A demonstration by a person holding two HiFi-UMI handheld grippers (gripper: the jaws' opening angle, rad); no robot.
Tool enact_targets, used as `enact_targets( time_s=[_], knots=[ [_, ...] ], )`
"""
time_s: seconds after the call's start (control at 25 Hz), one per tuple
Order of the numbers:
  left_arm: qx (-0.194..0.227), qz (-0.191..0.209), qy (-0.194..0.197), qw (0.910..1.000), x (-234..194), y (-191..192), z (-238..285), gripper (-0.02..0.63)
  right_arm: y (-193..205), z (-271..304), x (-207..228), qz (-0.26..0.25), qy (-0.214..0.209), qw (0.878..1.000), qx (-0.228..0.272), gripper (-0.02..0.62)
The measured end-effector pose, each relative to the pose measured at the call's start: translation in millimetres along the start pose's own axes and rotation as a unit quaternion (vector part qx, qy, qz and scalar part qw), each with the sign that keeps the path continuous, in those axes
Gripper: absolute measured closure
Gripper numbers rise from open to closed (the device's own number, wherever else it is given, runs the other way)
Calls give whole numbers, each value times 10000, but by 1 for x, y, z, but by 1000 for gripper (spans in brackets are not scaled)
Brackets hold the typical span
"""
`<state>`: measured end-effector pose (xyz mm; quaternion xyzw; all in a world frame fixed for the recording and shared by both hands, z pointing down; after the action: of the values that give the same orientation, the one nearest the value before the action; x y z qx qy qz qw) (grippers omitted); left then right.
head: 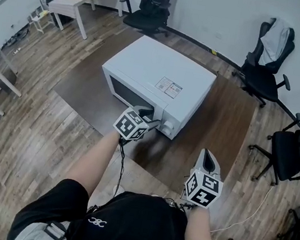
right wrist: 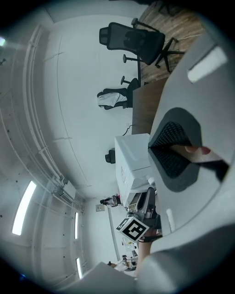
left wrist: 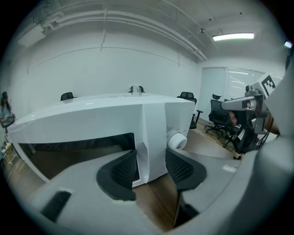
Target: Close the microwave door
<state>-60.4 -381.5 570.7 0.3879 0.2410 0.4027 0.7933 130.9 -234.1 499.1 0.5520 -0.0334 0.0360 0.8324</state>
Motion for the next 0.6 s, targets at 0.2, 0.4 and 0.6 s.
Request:
enact_targets(
  time_s=[0.2,0.4,0.6],
  knots=[
    [347,12,-288,9990,7,-6,-10,440,-1,3,-14,-54,-176,9998,13,592],
    [1108,-773,-669,9886,18,-14,-35,486,-3,8,-36,-131,-457,9989,51,592],
    [1585,-1168,-1014,9752,25,-26,-76,597,-16,15,-76,-109,-937,9953,210,592]
  ],
)
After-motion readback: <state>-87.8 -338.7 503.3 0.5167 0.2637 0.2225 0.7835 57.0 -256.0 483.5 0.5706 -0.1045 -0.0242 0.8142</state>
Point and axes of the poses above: the fingertips, and each gripper's own axes: z forward along the fingers, x to its right, y out of its underside, the point moved 2 cm from there along -z, backward along the fingers, and after that the axes turned 2 degrees about -z, right-handed, at the moved point
